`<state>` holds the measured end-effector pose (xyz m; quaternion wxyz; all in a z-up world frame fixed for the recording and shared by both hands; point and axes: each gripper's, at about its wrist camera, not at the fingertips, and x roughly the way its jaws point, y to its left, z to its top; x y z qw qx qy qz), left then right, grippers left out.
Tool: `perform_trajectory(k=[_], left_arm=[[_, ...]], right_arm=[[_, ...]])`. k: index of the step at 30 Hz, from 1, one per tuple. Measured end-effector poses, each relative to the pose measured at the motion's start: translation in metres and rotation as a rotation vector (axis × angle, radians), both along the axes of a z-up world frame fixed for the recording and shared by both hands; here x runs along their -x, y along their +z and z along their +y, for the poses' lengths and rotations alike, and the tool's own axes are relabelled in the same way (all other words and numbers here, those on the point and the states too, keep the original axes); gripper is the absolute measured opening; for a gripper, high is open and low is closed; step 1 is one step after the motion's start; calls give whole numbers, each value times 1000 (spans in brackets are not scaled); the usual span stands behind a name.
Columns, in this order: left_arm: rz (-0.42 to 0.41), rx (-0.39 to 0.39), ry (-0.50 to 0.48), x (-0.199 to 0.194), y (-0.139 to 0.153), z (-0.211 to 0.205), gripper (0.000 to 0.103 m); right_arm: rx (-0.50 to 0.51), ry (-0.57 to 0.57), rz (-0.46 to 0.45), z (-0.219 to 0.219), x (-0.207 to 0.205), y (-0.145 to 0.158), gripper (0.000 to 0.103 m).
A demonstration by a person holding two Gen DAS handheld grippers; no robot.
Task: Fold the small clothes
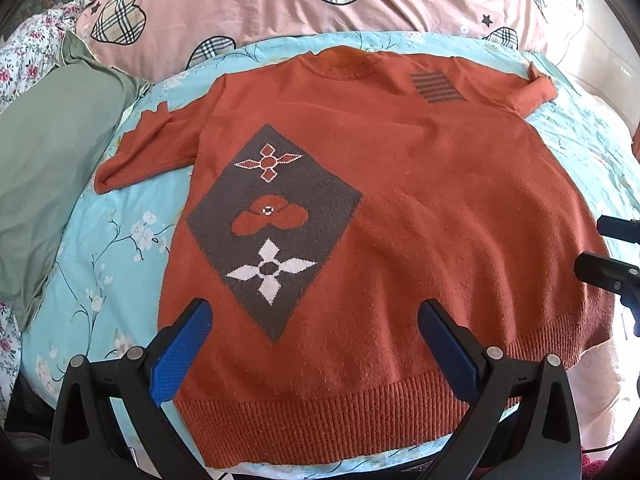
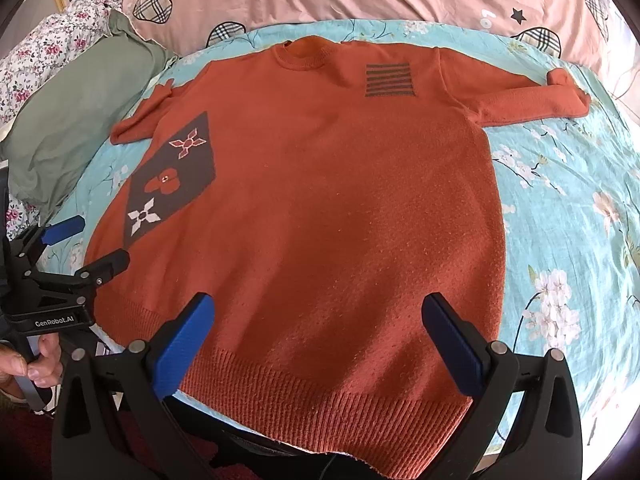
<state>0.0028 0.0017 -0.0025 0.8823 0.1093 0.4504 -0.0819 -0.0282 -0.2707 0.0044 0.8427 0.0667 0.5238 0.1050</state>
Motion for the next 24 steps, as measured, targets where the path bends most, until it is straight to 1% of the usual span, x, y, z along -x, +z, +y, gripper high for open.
perform_trajectory(k=[7,11,16,22,24], left_arm=[[0,5,1,-2,0,-1,103],[6,5,2,-5,-1,-1,103],[19,11,-5,-8,-4,-4,103],[49,81,-31,-12,-6,-5,103],[44,87,-30,-15,-7,-6,103]], right_arm=[[-6,-6,10,-2,-2,-2,103],[-15,-8,-4,-3,-2,-2,103],[-36,-8,4,-6,-4,-4,103],[-55,-15,-1,-14,-8,-6,103],[-61,-31,-6,-23,-12,-7,103]])
